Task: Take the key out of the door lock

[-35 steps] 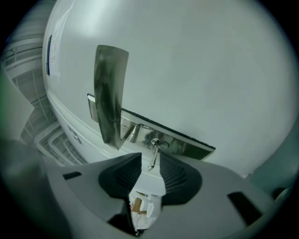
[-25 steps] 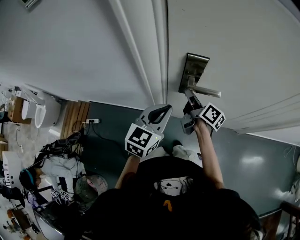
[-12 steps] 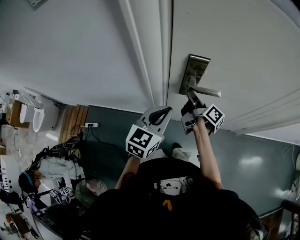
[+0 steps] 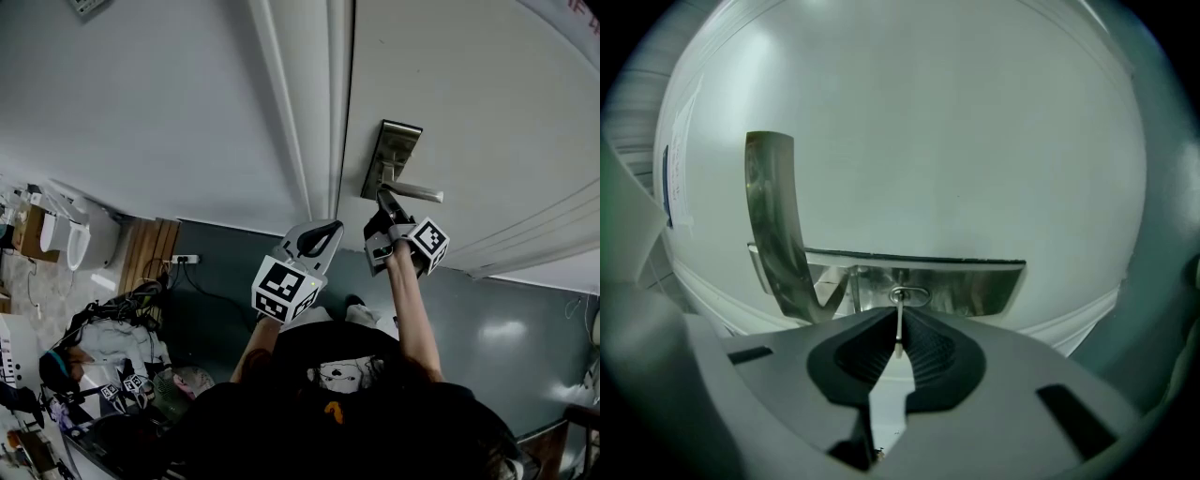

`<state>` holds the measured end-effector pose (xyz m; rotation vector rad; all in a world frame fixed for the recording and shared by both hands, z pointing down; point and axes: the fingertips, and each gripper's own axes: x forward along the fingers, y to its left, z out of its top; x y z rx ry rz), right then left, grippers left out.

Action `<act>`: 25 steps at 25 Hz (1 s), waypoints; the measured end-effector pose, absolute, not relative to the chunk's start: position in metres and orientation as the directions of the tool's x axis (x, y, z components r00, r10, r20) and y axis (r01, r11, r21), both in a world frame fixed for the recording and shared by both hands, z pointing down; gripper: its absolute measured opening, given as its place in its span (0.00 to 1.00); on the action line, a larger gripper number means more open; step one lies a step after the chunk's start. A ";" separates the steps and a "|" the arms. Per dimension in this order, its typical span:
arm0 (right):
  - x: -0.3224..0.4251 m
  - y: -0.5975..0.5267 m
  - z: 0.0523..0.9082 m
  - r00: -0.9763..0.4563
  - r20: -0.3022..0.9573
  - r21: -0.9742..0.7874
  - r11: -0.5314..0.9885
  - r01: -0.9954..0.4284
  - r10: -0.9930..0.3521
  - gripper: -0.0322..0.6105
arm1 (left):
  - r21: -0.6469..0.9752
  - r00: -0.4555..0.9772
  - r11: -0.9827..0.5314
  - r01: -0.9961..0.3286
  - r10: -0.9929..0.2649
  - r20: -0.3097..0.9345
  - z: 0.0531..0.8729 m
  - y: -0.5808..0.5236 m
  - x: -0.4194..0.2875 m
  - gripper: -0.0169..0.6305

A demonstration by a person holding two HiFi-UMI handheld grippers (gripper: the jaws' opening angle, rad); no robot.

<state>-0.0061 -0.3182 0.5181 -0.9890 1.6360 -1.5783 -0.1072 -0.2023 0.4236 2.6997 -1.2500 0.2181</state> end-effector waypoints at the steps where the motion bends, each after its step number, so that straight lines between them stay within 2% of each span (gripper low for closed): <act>1: -0.006 -0.318 0.517 -0.501 0.047 -0.997 -0.010 -0.077 -0.864 0.09 | 0.081 0.641 -0.639 -0.765 -0.742 0.196 0.422 -0.202 -0.108 0.04; 25: -0.006 -0.307 0.518 -0.455 0.058 -0.998 -0.035 -0.058 -0.889 0.08 | 0.057 0.693 -0.696 -0.716 -0.699 0.173 0.414 -0.200 -0.108 0.04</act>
